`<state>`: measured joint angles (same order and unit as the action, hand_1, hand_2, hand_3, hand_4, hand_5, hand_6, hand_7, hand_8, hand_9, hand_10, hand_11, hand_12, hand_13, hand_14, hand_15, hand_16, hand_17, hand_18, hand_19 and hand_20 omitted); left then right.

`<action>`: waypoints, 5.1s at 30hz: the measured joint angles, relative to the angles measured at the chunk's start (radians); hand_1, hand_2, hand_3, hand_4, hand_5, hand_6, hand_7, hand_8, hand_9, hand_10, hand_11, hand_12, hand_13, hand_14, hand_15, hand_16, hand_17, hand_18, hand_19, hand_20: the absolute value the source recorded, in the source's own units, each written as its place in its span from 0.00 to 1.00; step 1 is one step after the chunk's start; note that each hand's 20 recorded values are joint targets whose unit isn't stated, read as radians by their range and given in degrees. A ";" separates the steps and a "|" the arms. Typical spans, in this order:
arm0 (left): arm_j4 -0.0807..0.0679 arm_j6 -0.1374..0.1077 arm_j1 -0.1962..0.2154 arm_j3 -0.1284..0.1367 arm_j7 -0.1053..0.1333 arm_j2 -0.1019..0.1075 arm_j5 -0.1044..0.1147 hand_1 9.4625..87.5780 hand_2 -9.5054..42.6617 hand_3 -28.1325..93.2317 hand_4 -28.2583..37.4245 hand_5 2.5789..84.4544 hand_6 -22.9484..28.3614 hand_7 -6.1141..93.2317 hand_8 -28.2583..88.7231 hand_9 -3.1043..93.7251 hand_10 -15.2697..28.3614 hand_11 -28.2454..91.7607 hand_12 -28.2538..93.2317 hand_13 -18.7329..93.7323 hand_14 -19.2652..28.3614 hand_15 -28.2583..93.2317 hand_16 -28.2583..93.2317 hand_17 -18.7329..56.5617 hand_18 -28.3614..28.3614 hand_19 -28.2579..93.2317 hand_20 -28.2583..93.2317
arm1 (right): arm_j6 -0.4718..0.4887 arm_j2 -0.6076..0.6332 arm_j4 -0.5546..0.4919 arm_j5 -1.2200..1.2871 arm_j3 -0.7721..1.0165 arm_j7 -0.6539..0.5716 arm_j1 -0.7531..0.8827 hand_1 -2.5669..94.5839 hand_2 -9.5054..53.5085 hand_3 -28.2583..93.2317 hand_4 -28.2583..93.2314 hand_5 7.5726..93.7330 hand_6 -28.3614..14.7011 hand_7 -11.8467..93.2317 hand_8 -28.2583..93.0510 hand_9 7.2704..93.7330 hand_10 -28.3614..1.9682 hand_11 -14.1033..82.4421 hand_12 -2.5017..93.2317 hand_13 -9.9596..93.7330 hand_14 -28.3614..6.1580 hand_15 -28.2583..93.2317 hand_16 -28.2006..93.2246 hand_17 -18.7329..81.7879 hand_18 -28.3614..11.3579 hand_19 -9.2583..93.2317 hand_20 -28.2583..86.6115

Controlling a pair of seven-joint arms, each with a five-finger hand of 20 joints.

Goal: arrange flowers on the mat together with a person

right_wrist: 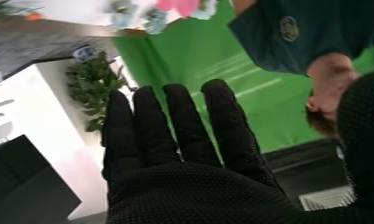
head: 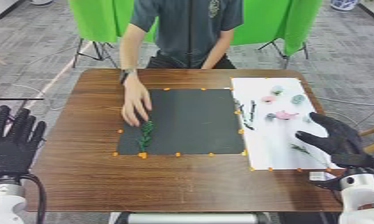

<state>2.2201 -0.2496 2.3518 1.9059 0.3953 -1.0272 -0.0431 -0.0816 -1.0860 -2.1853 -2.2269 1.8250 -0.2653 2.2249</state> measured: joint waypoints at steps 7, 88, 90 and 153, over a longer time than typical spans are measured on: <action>-0.004 -0.015 -0.001 0.001 -0.003 0.000 -0.013 0.23 0.34 0.80 0.00 0.13 0.52 0.26 0.05 0.25 0.58 0.36 0.22 0.27 0.50 0.29 0.15 0.20 0.60 0.35 0.30 | -0.016 0.068 0.016 -0.238 -0.005 -0.120 0.010 0.30 0.00 0.79 0.00 0.52 0.52 0.29 0.12 0.45 0.40 0.48 0.29 0.41 0.38 0.70 0.41 0.32 0.26 0.68 0.33; -0.017 -0.003 -0.012 -0.012 -0.069 0.017 -0.046 0.24 0.41 0.83 0.00 0.37 0.56 0.19 0.14 0.34 0.65 0.38 0.27 0.37 0.69 0.39 0.19 0.19 0.71 0.43 0.31 | -0.039 0.146 0.021 0.037 -0.205 -0.499 -0.188 0.54 0.00 0.85 0.08 0.70 0.64 0.61 0.35 0.76 0.59 0.58 0.64 0.70 0.38 0.86 0.66 0.55 0.11 0.94 0.63; -0.017 -0.004 -0.012 -0.012 -0.068 0.019 -0.046 0.24 0.41 0.83 0.00 0.37 0.56 0.20 0.14 0.35 0.65 0.38 0.27 0.37 0.69 0.39 0.19 0.19 0.71 0.43 0.30 | -0.027 0.146 0.018 0.061 -0.225 -0.494 -0.218 0.54 0.00 0.85 0.08 0.70 0.64 0.61 0.35 0.76 0.59 0.58 0.63 0.70 0.38 0.86 0.66 0.55 0.11 0.94 0.63; -0.024 -0.019 -0.053 -0.080 -0.116 0.056 -0.038 0.26 0.39 0.83 0.00 0.40 0.57 0.20 0.14 0.36 0.67 0.39 0.28 0.38 0.70 0.40 0.20 0.19 0.71 0.43 0.31 | -0.027 -0.127 0.220 -0.007 -0.981 -0.531 -0.708 0.45 0.00 0.86 0.04 0.67 0.51 0.42 0.23 0.69 0.40 0.66 0.46 0.69 0.31 0.85 0.63 0.56 0.04 0.99 0.53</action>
<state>2.1966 -0.2689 2.2992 1.8258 0.2794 -0.9716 -0.0808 -0.1091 -1.2127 -1.9649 -2.2339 0.8443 -0.7964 1.5172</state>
